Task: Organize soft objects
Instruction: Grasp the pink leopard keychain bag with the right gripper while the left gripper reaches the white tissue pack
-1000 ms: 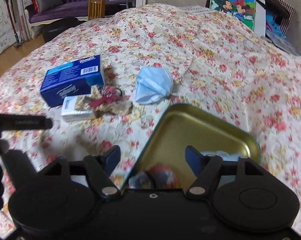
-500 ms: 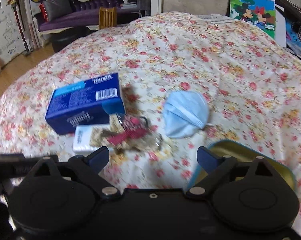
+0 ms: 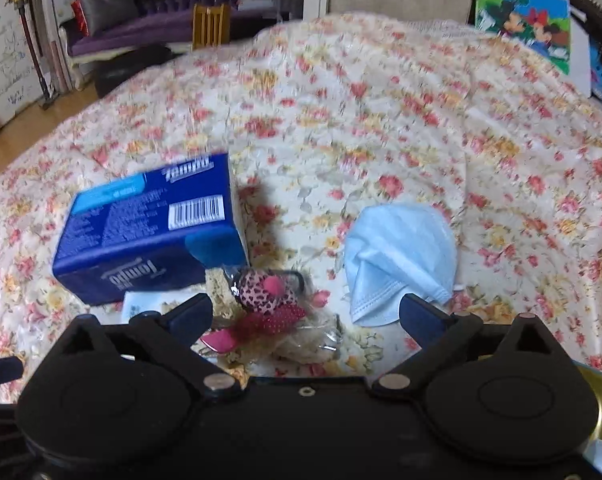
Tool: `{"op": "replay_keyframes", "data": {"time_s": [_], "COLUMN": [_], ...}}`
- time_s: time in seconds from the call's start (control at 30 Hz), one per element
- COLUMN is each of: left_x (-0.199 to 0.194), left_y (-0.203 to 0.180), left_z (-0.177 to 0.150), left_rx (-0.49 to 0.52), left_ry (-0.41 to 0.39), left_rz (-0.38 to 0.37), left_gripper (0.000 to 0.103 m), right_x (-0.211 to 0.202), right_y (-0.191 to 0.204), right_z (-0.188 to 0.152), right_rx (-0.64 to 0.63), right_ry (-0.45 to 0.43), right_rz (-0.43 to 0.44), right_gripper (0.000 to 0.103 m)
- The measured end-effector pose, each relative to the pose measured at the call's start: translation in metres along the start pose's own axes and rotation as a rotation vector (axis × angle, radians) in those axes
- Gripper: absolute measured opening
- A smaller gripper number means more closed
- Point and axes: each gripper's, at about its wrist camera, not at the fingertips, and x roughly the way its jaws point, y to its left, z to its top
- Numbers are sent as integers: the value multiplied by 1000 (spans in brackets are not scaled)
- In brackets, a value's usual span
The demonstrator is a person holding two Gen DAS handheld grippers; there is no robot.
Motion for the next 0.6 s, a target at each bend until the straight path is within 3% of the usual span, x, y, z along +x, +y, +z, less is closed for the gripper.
{"op": "replay_keyframes", "data": {"time_s": [0.2,0.33,0.6], "left_x": [3,5,9], "left_y": [-1,-1,-2], "left_z": [0,0,1], "left_rx": [2,5,9], "left_ry": [5,9,18], "left_rz": [-1,-4,-2], "left_gripper": [80,80,80], "right_x": [20,25,26], "right_y": [-6,-14,-11], "right_z": [2,5,7], "right_rx": [46,85,88], "right_ry": [52,68,67], "right_rz": [39,83,109], "right_gripper": [89,76,76]}}
